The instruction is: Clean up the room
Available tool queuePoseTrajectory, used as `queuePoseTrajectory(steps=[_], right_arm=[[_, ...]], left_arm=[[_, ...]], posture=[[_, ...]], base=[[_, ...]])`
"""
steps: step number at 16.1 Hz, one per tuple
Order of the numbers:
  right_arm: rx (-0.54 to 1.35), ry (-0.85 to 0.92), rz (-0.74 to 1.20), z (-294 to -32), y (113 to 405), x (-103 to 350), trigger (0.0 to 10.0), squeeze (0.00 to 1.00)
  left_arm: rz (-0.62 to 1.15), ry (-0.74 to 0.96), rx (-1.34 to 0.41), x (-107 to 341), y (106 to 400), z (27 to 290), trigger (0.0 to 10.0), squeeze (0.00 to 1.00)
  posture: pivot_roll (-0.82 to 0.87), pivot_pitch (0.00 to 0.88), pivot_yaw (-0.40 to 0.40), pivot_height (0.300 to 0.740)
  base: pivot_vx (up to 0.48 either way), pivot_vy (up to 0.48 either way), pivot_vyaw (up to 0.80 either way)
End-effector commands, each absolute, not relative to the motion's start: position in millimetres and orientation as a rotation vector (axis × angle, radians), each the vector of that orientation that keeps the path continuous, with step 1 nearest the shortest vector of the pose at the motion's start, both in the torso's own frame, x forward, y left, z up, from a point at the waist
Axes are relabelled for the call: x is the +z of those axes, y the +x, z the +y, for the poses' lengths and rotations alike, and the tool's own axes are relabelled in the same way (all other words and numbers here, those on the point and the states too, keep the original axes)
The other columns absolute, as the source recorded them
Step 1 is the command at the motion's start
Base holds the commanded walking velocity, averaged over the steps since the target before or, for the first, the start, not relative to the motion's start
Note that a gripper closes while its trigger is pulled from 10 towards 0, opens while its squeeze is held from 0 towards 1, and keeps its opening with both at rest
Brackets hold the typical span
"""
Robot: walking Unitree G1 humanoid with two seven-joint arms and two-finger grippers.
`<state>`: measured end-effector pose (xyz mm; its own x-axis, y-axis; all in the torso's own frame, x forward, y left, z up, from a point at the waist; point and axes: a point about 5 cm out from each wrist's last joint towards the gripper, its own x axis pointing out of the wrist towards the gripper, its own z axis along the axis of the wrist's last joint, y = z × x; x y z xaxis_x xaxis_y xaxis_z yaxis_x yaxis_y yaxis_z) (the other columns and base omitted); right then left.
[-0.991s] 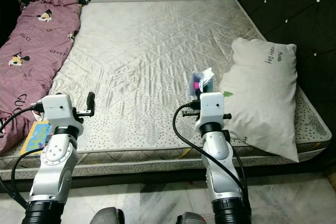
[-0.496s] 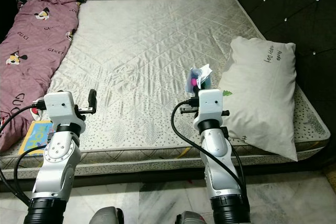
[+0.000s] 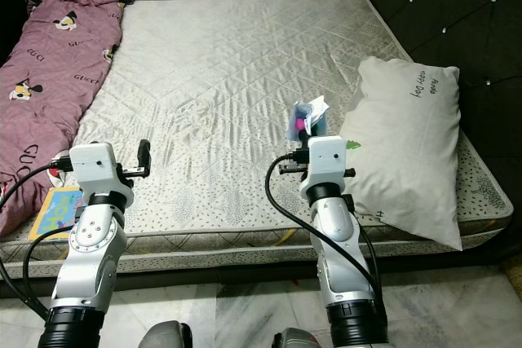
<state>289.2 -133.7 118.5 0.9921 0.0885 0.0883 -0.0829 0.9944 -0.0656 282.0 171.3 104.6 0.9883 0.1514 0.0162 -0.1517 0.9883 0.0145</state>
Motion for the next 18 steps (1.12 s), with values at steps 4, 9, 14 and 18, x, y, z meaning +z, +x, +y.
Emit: queuePoseTrajectory(steps=[4, 9, 14, 18], right_arm=[[0.088, -0.035, -0.104, -131.7, 290.8, 120.8, 0.0, 0.00], [0.089, -0.040, -0.096, -130.7, 291.6, 119.7, 10.0, 0.00], [0.099, -0.052, -0.098, -128.9, 291.6, 120.3, 10.0, 0.00], [0.090, -0.036, -0.089, -130.4, 291.5, 118.6, 10.0, 0.00]], left_arm=[[-0.019, 0.027, 0.164, 105.5, 283.4, 173.5, 10.0, 0.00], [-0.019, 0.027, 0.167, 106.3, 284.1, 174.1, 10.0, 0.00], [-0.019, 0.026, 0.150, 106.8, 284.4, 172.3, 10.0, 0.00], [-0.016, 0.018, 0.134, 106.4, 284.2, 171.4, 10.0, 0.00]], posture=[[0.03, 0.066, 0.006, 0.740], [0.03, 0.075, 0.008, 0.740], [0.03, 0.080, 0.011, 0.740], [0.03, 0.084, 0.011, 0.740]], base=[[0.000, 0.000, 0.00], [0.000, 0.000, 0.00], [0.000, 0.000, 0.44], [0.000, 0.000, 0.15]])
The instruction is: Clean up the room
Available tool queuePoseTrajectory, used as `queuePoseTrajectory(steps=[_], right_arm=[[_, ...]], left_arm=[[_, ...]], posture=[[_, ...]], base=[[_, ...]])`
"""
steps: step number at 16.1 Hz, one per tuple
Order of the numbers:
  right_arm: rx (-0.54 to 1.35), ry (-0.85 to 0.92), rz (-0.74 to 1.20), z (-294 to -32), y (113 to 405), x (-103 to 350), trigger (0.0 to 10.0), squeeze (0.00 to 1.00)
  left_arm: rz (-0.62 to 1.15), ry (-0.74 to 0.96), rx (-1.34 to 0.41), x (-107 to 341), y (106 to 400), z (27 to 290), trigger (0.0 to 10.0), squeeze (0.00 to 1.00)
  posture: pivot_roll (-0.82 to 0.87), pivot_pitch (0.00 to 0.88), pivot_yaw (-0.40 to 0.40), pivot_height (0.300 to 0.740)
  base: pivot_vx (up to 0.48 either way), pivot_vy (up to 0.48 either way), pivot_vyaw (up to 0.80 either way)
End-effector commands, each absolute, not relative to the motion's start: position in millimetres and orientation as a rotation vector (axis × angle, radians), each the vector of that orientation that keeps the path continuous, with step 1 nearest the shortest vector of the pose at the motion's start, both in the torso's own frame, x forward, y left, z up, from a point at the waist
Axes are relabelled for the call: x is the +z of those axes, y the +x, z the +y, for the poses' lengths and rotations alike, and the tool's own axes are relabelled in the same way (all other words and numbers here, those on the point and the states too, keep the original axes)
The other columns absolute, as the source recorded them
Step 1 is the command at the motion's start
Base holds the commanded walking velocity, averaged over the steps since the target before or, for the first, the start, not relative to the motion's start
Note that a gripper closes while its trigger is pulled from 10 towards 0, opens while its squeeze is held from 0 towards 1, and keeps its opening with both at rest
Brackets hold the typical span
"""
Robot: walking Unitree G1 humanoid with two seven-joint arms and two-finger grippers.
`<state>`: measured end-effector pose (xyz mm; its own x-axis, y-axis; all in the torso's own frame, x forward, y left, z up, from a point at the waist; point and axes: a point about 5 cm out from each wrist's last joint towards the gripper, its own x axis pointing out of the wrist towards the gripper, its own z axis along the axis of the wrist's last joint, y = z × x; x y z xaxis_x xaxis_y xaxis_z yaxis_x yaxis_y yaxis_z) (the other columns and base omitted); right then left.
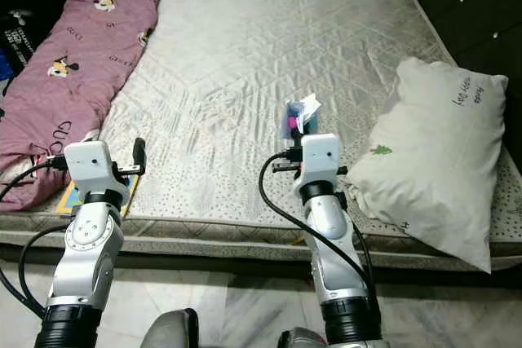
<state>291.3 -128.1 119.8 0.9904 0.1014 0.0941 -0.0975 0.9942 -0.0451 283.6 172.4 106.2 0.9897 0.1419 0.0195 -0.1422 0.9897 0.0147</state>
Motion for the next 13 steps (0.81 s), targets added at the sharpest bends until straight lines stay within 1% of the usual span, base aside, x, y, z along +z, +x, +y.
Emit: queuePoseTrajectory(steps=[1, 7, 8, 11, 12, 13], right_arm=[[0.089, -0.037, -0.090, -130.5, 291.5, 118.8, 10.0, 0.00], [0.082, -0.005, -0.075, -131.7, 292.3, 117.4, 10.0, 0.00], [0.081, -0.002, -0.071, -132.0, 292.6, 116.8, 10.0, 0.00], [0.082, -0.006, -0.070, -132.0, 292.9, 116.7, 10.0, 0.00], [0.082, -0.006, -0.069, -132.2, 292.9, 116.7, 10.0, 0.00], [0.083, -0.006, -0.069, -132.3, 292.9, 116.8, 10.0, 0.00]], left_arm=[[-0.016, 0.015, 0.134, 106.4, 284.2, 171.3, 10.0, 0.00], [-0.012, -0.005, 0.120, 106.3, 284.5, 170.4, 10.0, 0.00], [-0.012, -0.009, 0.117, 106.1, 284.4, 170.1, 10.0, 0.00], [-0.009, -0.017, 0.117, 105.6, 284.3, 170.1, 10.0, 0.00], [-0.009, -0.018, 0.115, 105.5, 284.2, 169.9, 10.0, 0.00], [-0.009, -0.019, 0.114, 105.5, 284.2, 169.9, 10.0, 0.00]], posture=[[0.03, 0.084, 0.011, 0.740], [0.03, 0.090, 0.011, 0.740], [0.03, 0.090, 0.010, 0.740], [0.03, 0.090, 0.010, 0.740], [0.03, 0.091, 0.009, 0.740], [0.03, 0.091, 0.009, 0.740]], base=[[0.000, 0.000, 0.00], [0.000, 0.000, 0.00], [0.000, 0.255, 0.00], [0.000, 0.424, -0.80], [0.000, 0.480, -0.48], [0.000, 0.480, 0.00]])
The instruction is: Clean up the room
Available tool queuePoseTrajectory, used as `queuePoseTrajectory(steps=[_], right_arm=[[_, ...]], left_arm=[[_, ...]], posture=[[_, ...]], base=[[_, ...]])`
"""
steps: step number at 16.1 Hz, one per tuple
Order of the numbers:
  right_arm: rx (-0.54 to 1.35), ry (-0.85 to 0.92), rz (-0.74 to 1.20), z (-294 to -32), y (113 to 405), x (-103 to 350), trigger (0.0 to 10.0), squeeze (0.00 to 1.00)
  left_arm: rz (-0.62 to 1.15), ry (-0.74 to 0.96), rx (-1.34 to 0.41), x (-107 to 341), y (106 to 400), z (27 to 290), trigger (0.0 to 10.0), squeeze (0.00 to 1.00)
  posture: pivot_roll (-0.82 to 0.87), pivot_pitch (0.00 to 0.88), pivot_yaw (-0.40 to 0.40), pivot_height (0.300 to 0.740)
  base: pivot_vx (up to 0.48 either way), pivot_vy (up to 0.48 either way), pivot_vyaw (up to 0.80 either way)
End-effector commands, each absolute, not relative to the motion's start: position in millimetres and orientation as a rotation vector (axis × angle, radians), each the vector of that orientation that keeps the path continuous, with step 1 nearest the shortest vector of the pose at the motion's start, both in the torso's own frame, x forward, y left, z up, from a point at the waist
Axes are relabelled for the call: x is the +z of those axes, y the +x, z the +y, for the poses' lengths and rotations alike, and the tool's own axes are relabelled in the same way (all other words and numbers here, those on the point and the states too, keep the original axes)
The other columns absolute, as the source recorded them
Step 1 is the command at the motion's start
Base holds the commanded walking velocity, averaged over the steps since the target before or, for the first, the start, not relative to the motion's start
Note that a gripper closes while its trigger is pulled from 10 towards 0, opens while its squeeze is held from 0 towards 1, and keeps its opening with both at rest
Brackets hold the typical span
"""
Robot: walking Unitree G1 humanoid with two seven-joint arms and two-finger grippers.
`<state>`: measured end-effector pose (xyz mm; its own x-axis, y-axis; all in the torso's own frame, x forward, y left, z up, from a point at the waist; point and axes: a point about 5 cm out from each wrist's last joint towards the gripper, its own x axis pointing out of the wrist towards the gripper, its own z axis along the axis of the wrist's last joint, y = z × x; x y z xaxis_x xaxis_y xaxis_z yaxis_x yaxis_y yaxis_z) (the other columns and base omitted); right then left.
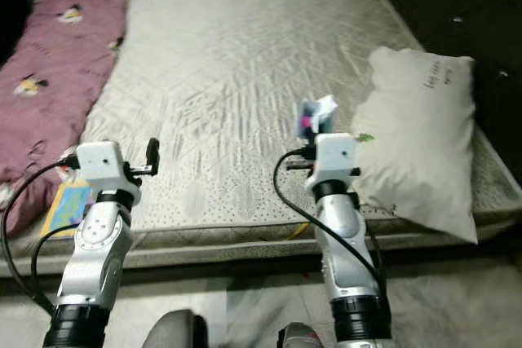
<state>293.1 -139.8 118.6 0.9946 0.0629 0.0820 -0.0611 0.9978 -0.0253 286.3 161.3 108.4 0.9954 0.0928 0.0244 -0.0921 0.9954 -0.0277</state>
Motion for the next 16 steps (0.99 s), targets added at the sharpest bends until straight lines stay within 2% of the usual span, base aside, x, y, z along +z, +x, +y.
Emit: queuePoseTrajectory(steps=[1, 9, 16], right_arm=[[0.084, -0.007, -0.068, -132.3, 292.8, 116.5, 10.0, 0.00], [0.095, -0.014, -0.062, -131.3, 293.4, 114.6, 10.0, 0.00], [0.101, -0.016, -0.054, -130.3, 294.2, 113.5, 10.0, 0.00]], left_arm=[[-0.008, -0.020, 0.114, 105.3, 284.1, 169.9, 10.0, 0.00], [-0.006, -0.023, 0.110, 104.1, 284.0, 168.8, 10.0, 0.00], [-0.026, -0.048, 0.065, 107.5, 282.4, 165.1, 10.0, 0.00]], posture=[[0.03, 0.089, 0.009, 0.740], [0.03, 0.083, 0.006, 0.740], [0.03, 0.091, 0.005, 0.740]], base=[[0.000, 0.480, 0.00], [0.000, 0.480, 0.00], [0.000, 0.000, 0.00]])
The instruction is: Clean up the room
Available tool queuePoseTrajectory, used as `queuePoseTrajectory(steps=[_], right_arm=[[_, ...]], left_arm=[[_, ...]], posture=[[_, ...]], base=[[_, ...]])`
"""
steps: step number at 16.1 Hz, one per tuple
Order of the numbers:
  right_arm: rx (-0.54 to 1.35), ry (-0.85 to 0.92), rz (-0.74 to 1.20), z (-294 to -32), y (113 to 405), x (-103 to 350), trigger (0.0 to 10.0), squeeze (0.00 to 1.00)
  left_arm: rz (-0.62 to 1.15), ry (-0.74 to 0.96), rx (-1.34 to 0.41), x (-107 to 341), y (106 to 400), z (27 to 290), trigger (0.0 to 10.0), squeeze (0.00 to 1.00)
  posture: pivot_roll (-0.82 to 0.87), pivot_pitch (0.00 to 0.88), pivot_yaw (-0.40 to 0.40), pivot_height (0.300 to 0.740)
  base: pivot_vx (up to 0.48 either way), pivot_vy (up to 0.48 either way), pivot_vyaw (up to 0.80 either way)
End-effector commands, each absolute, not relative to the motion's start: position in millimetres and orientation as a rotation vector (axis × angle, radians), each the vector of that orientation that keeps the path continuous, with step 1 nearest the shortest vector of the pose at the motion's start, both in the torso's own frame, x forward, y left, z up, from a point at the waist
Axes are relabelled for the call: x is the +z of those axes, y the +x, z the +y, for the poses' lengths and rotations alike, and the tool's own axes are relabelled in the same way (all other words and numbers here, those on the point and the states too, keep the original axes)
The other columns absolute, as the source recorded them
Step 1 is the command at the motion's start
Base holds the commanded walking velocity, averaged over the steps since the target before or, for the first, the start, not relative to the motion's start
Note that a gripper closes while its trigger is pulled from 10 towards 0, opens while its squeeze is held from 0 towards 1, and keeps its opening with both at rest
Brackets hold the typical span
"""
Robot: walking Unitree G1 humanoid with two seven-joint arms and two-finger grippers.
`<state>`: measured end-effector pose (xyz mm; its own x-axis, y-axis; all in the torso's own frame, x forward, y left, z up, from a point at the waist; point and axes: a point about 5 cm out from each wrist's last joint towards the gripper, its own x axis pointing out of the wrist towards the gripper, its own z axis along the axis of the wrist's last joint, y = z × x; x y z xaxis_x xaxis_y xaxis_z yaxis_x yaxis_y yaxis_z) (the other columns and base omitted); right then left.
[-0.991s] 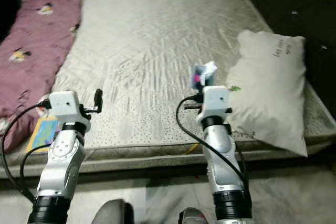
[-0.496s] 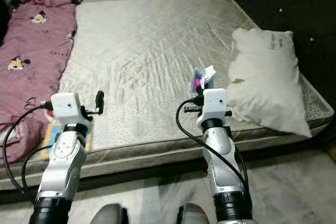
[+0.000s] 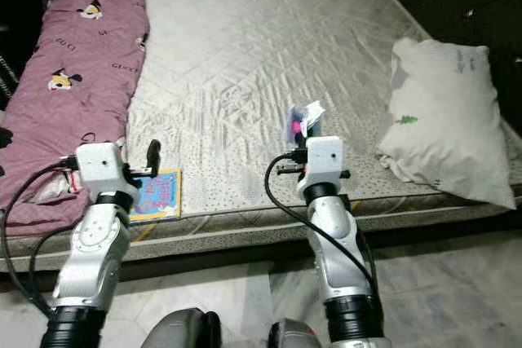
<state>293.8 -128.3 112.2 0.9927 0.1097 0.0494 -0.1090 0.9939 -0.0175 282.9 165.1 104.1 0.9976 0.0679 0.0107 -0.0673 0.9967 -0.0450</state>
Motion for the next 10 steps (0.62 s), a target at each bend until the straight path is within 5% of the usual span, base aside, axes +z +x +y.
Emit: queuePoseTrajectory(steps=[1, 4, 10], right_arm=[[0.102, -0.017, -0.057, -129.7, 294.3, 114.0, 10.0, 0.00], [0.102, -0.014, -0.058, -129.3, 294.9, 114.2, 10.0, 0.00], [0.098, -0.012, -0.060, -128.9, 295.9, 114.5, 10.0, 0.00]], left_arm=[[-0.024, -0.048, 0.066, 107.4, 282.4, 165.7, 10.0, 0.00], [-0.024, -0.051, 0.060, 107.7, 282.6, 165.8, 10.0, 0.00], [-0.033, -0.060, 0.036, 109.4, 283.4, 164.0, 10.0, 0.00]], posture=[[0.03, 0.092, 0.006, 0.740], [0.03, 0.093, 0.008, 0.740], [0.03, 0.095, 0.012, 0.740]], base=[[0.000, 0.000, 0.00], [0.000, 0.000, 0.00], [0.312, 0.000, 0.00]])
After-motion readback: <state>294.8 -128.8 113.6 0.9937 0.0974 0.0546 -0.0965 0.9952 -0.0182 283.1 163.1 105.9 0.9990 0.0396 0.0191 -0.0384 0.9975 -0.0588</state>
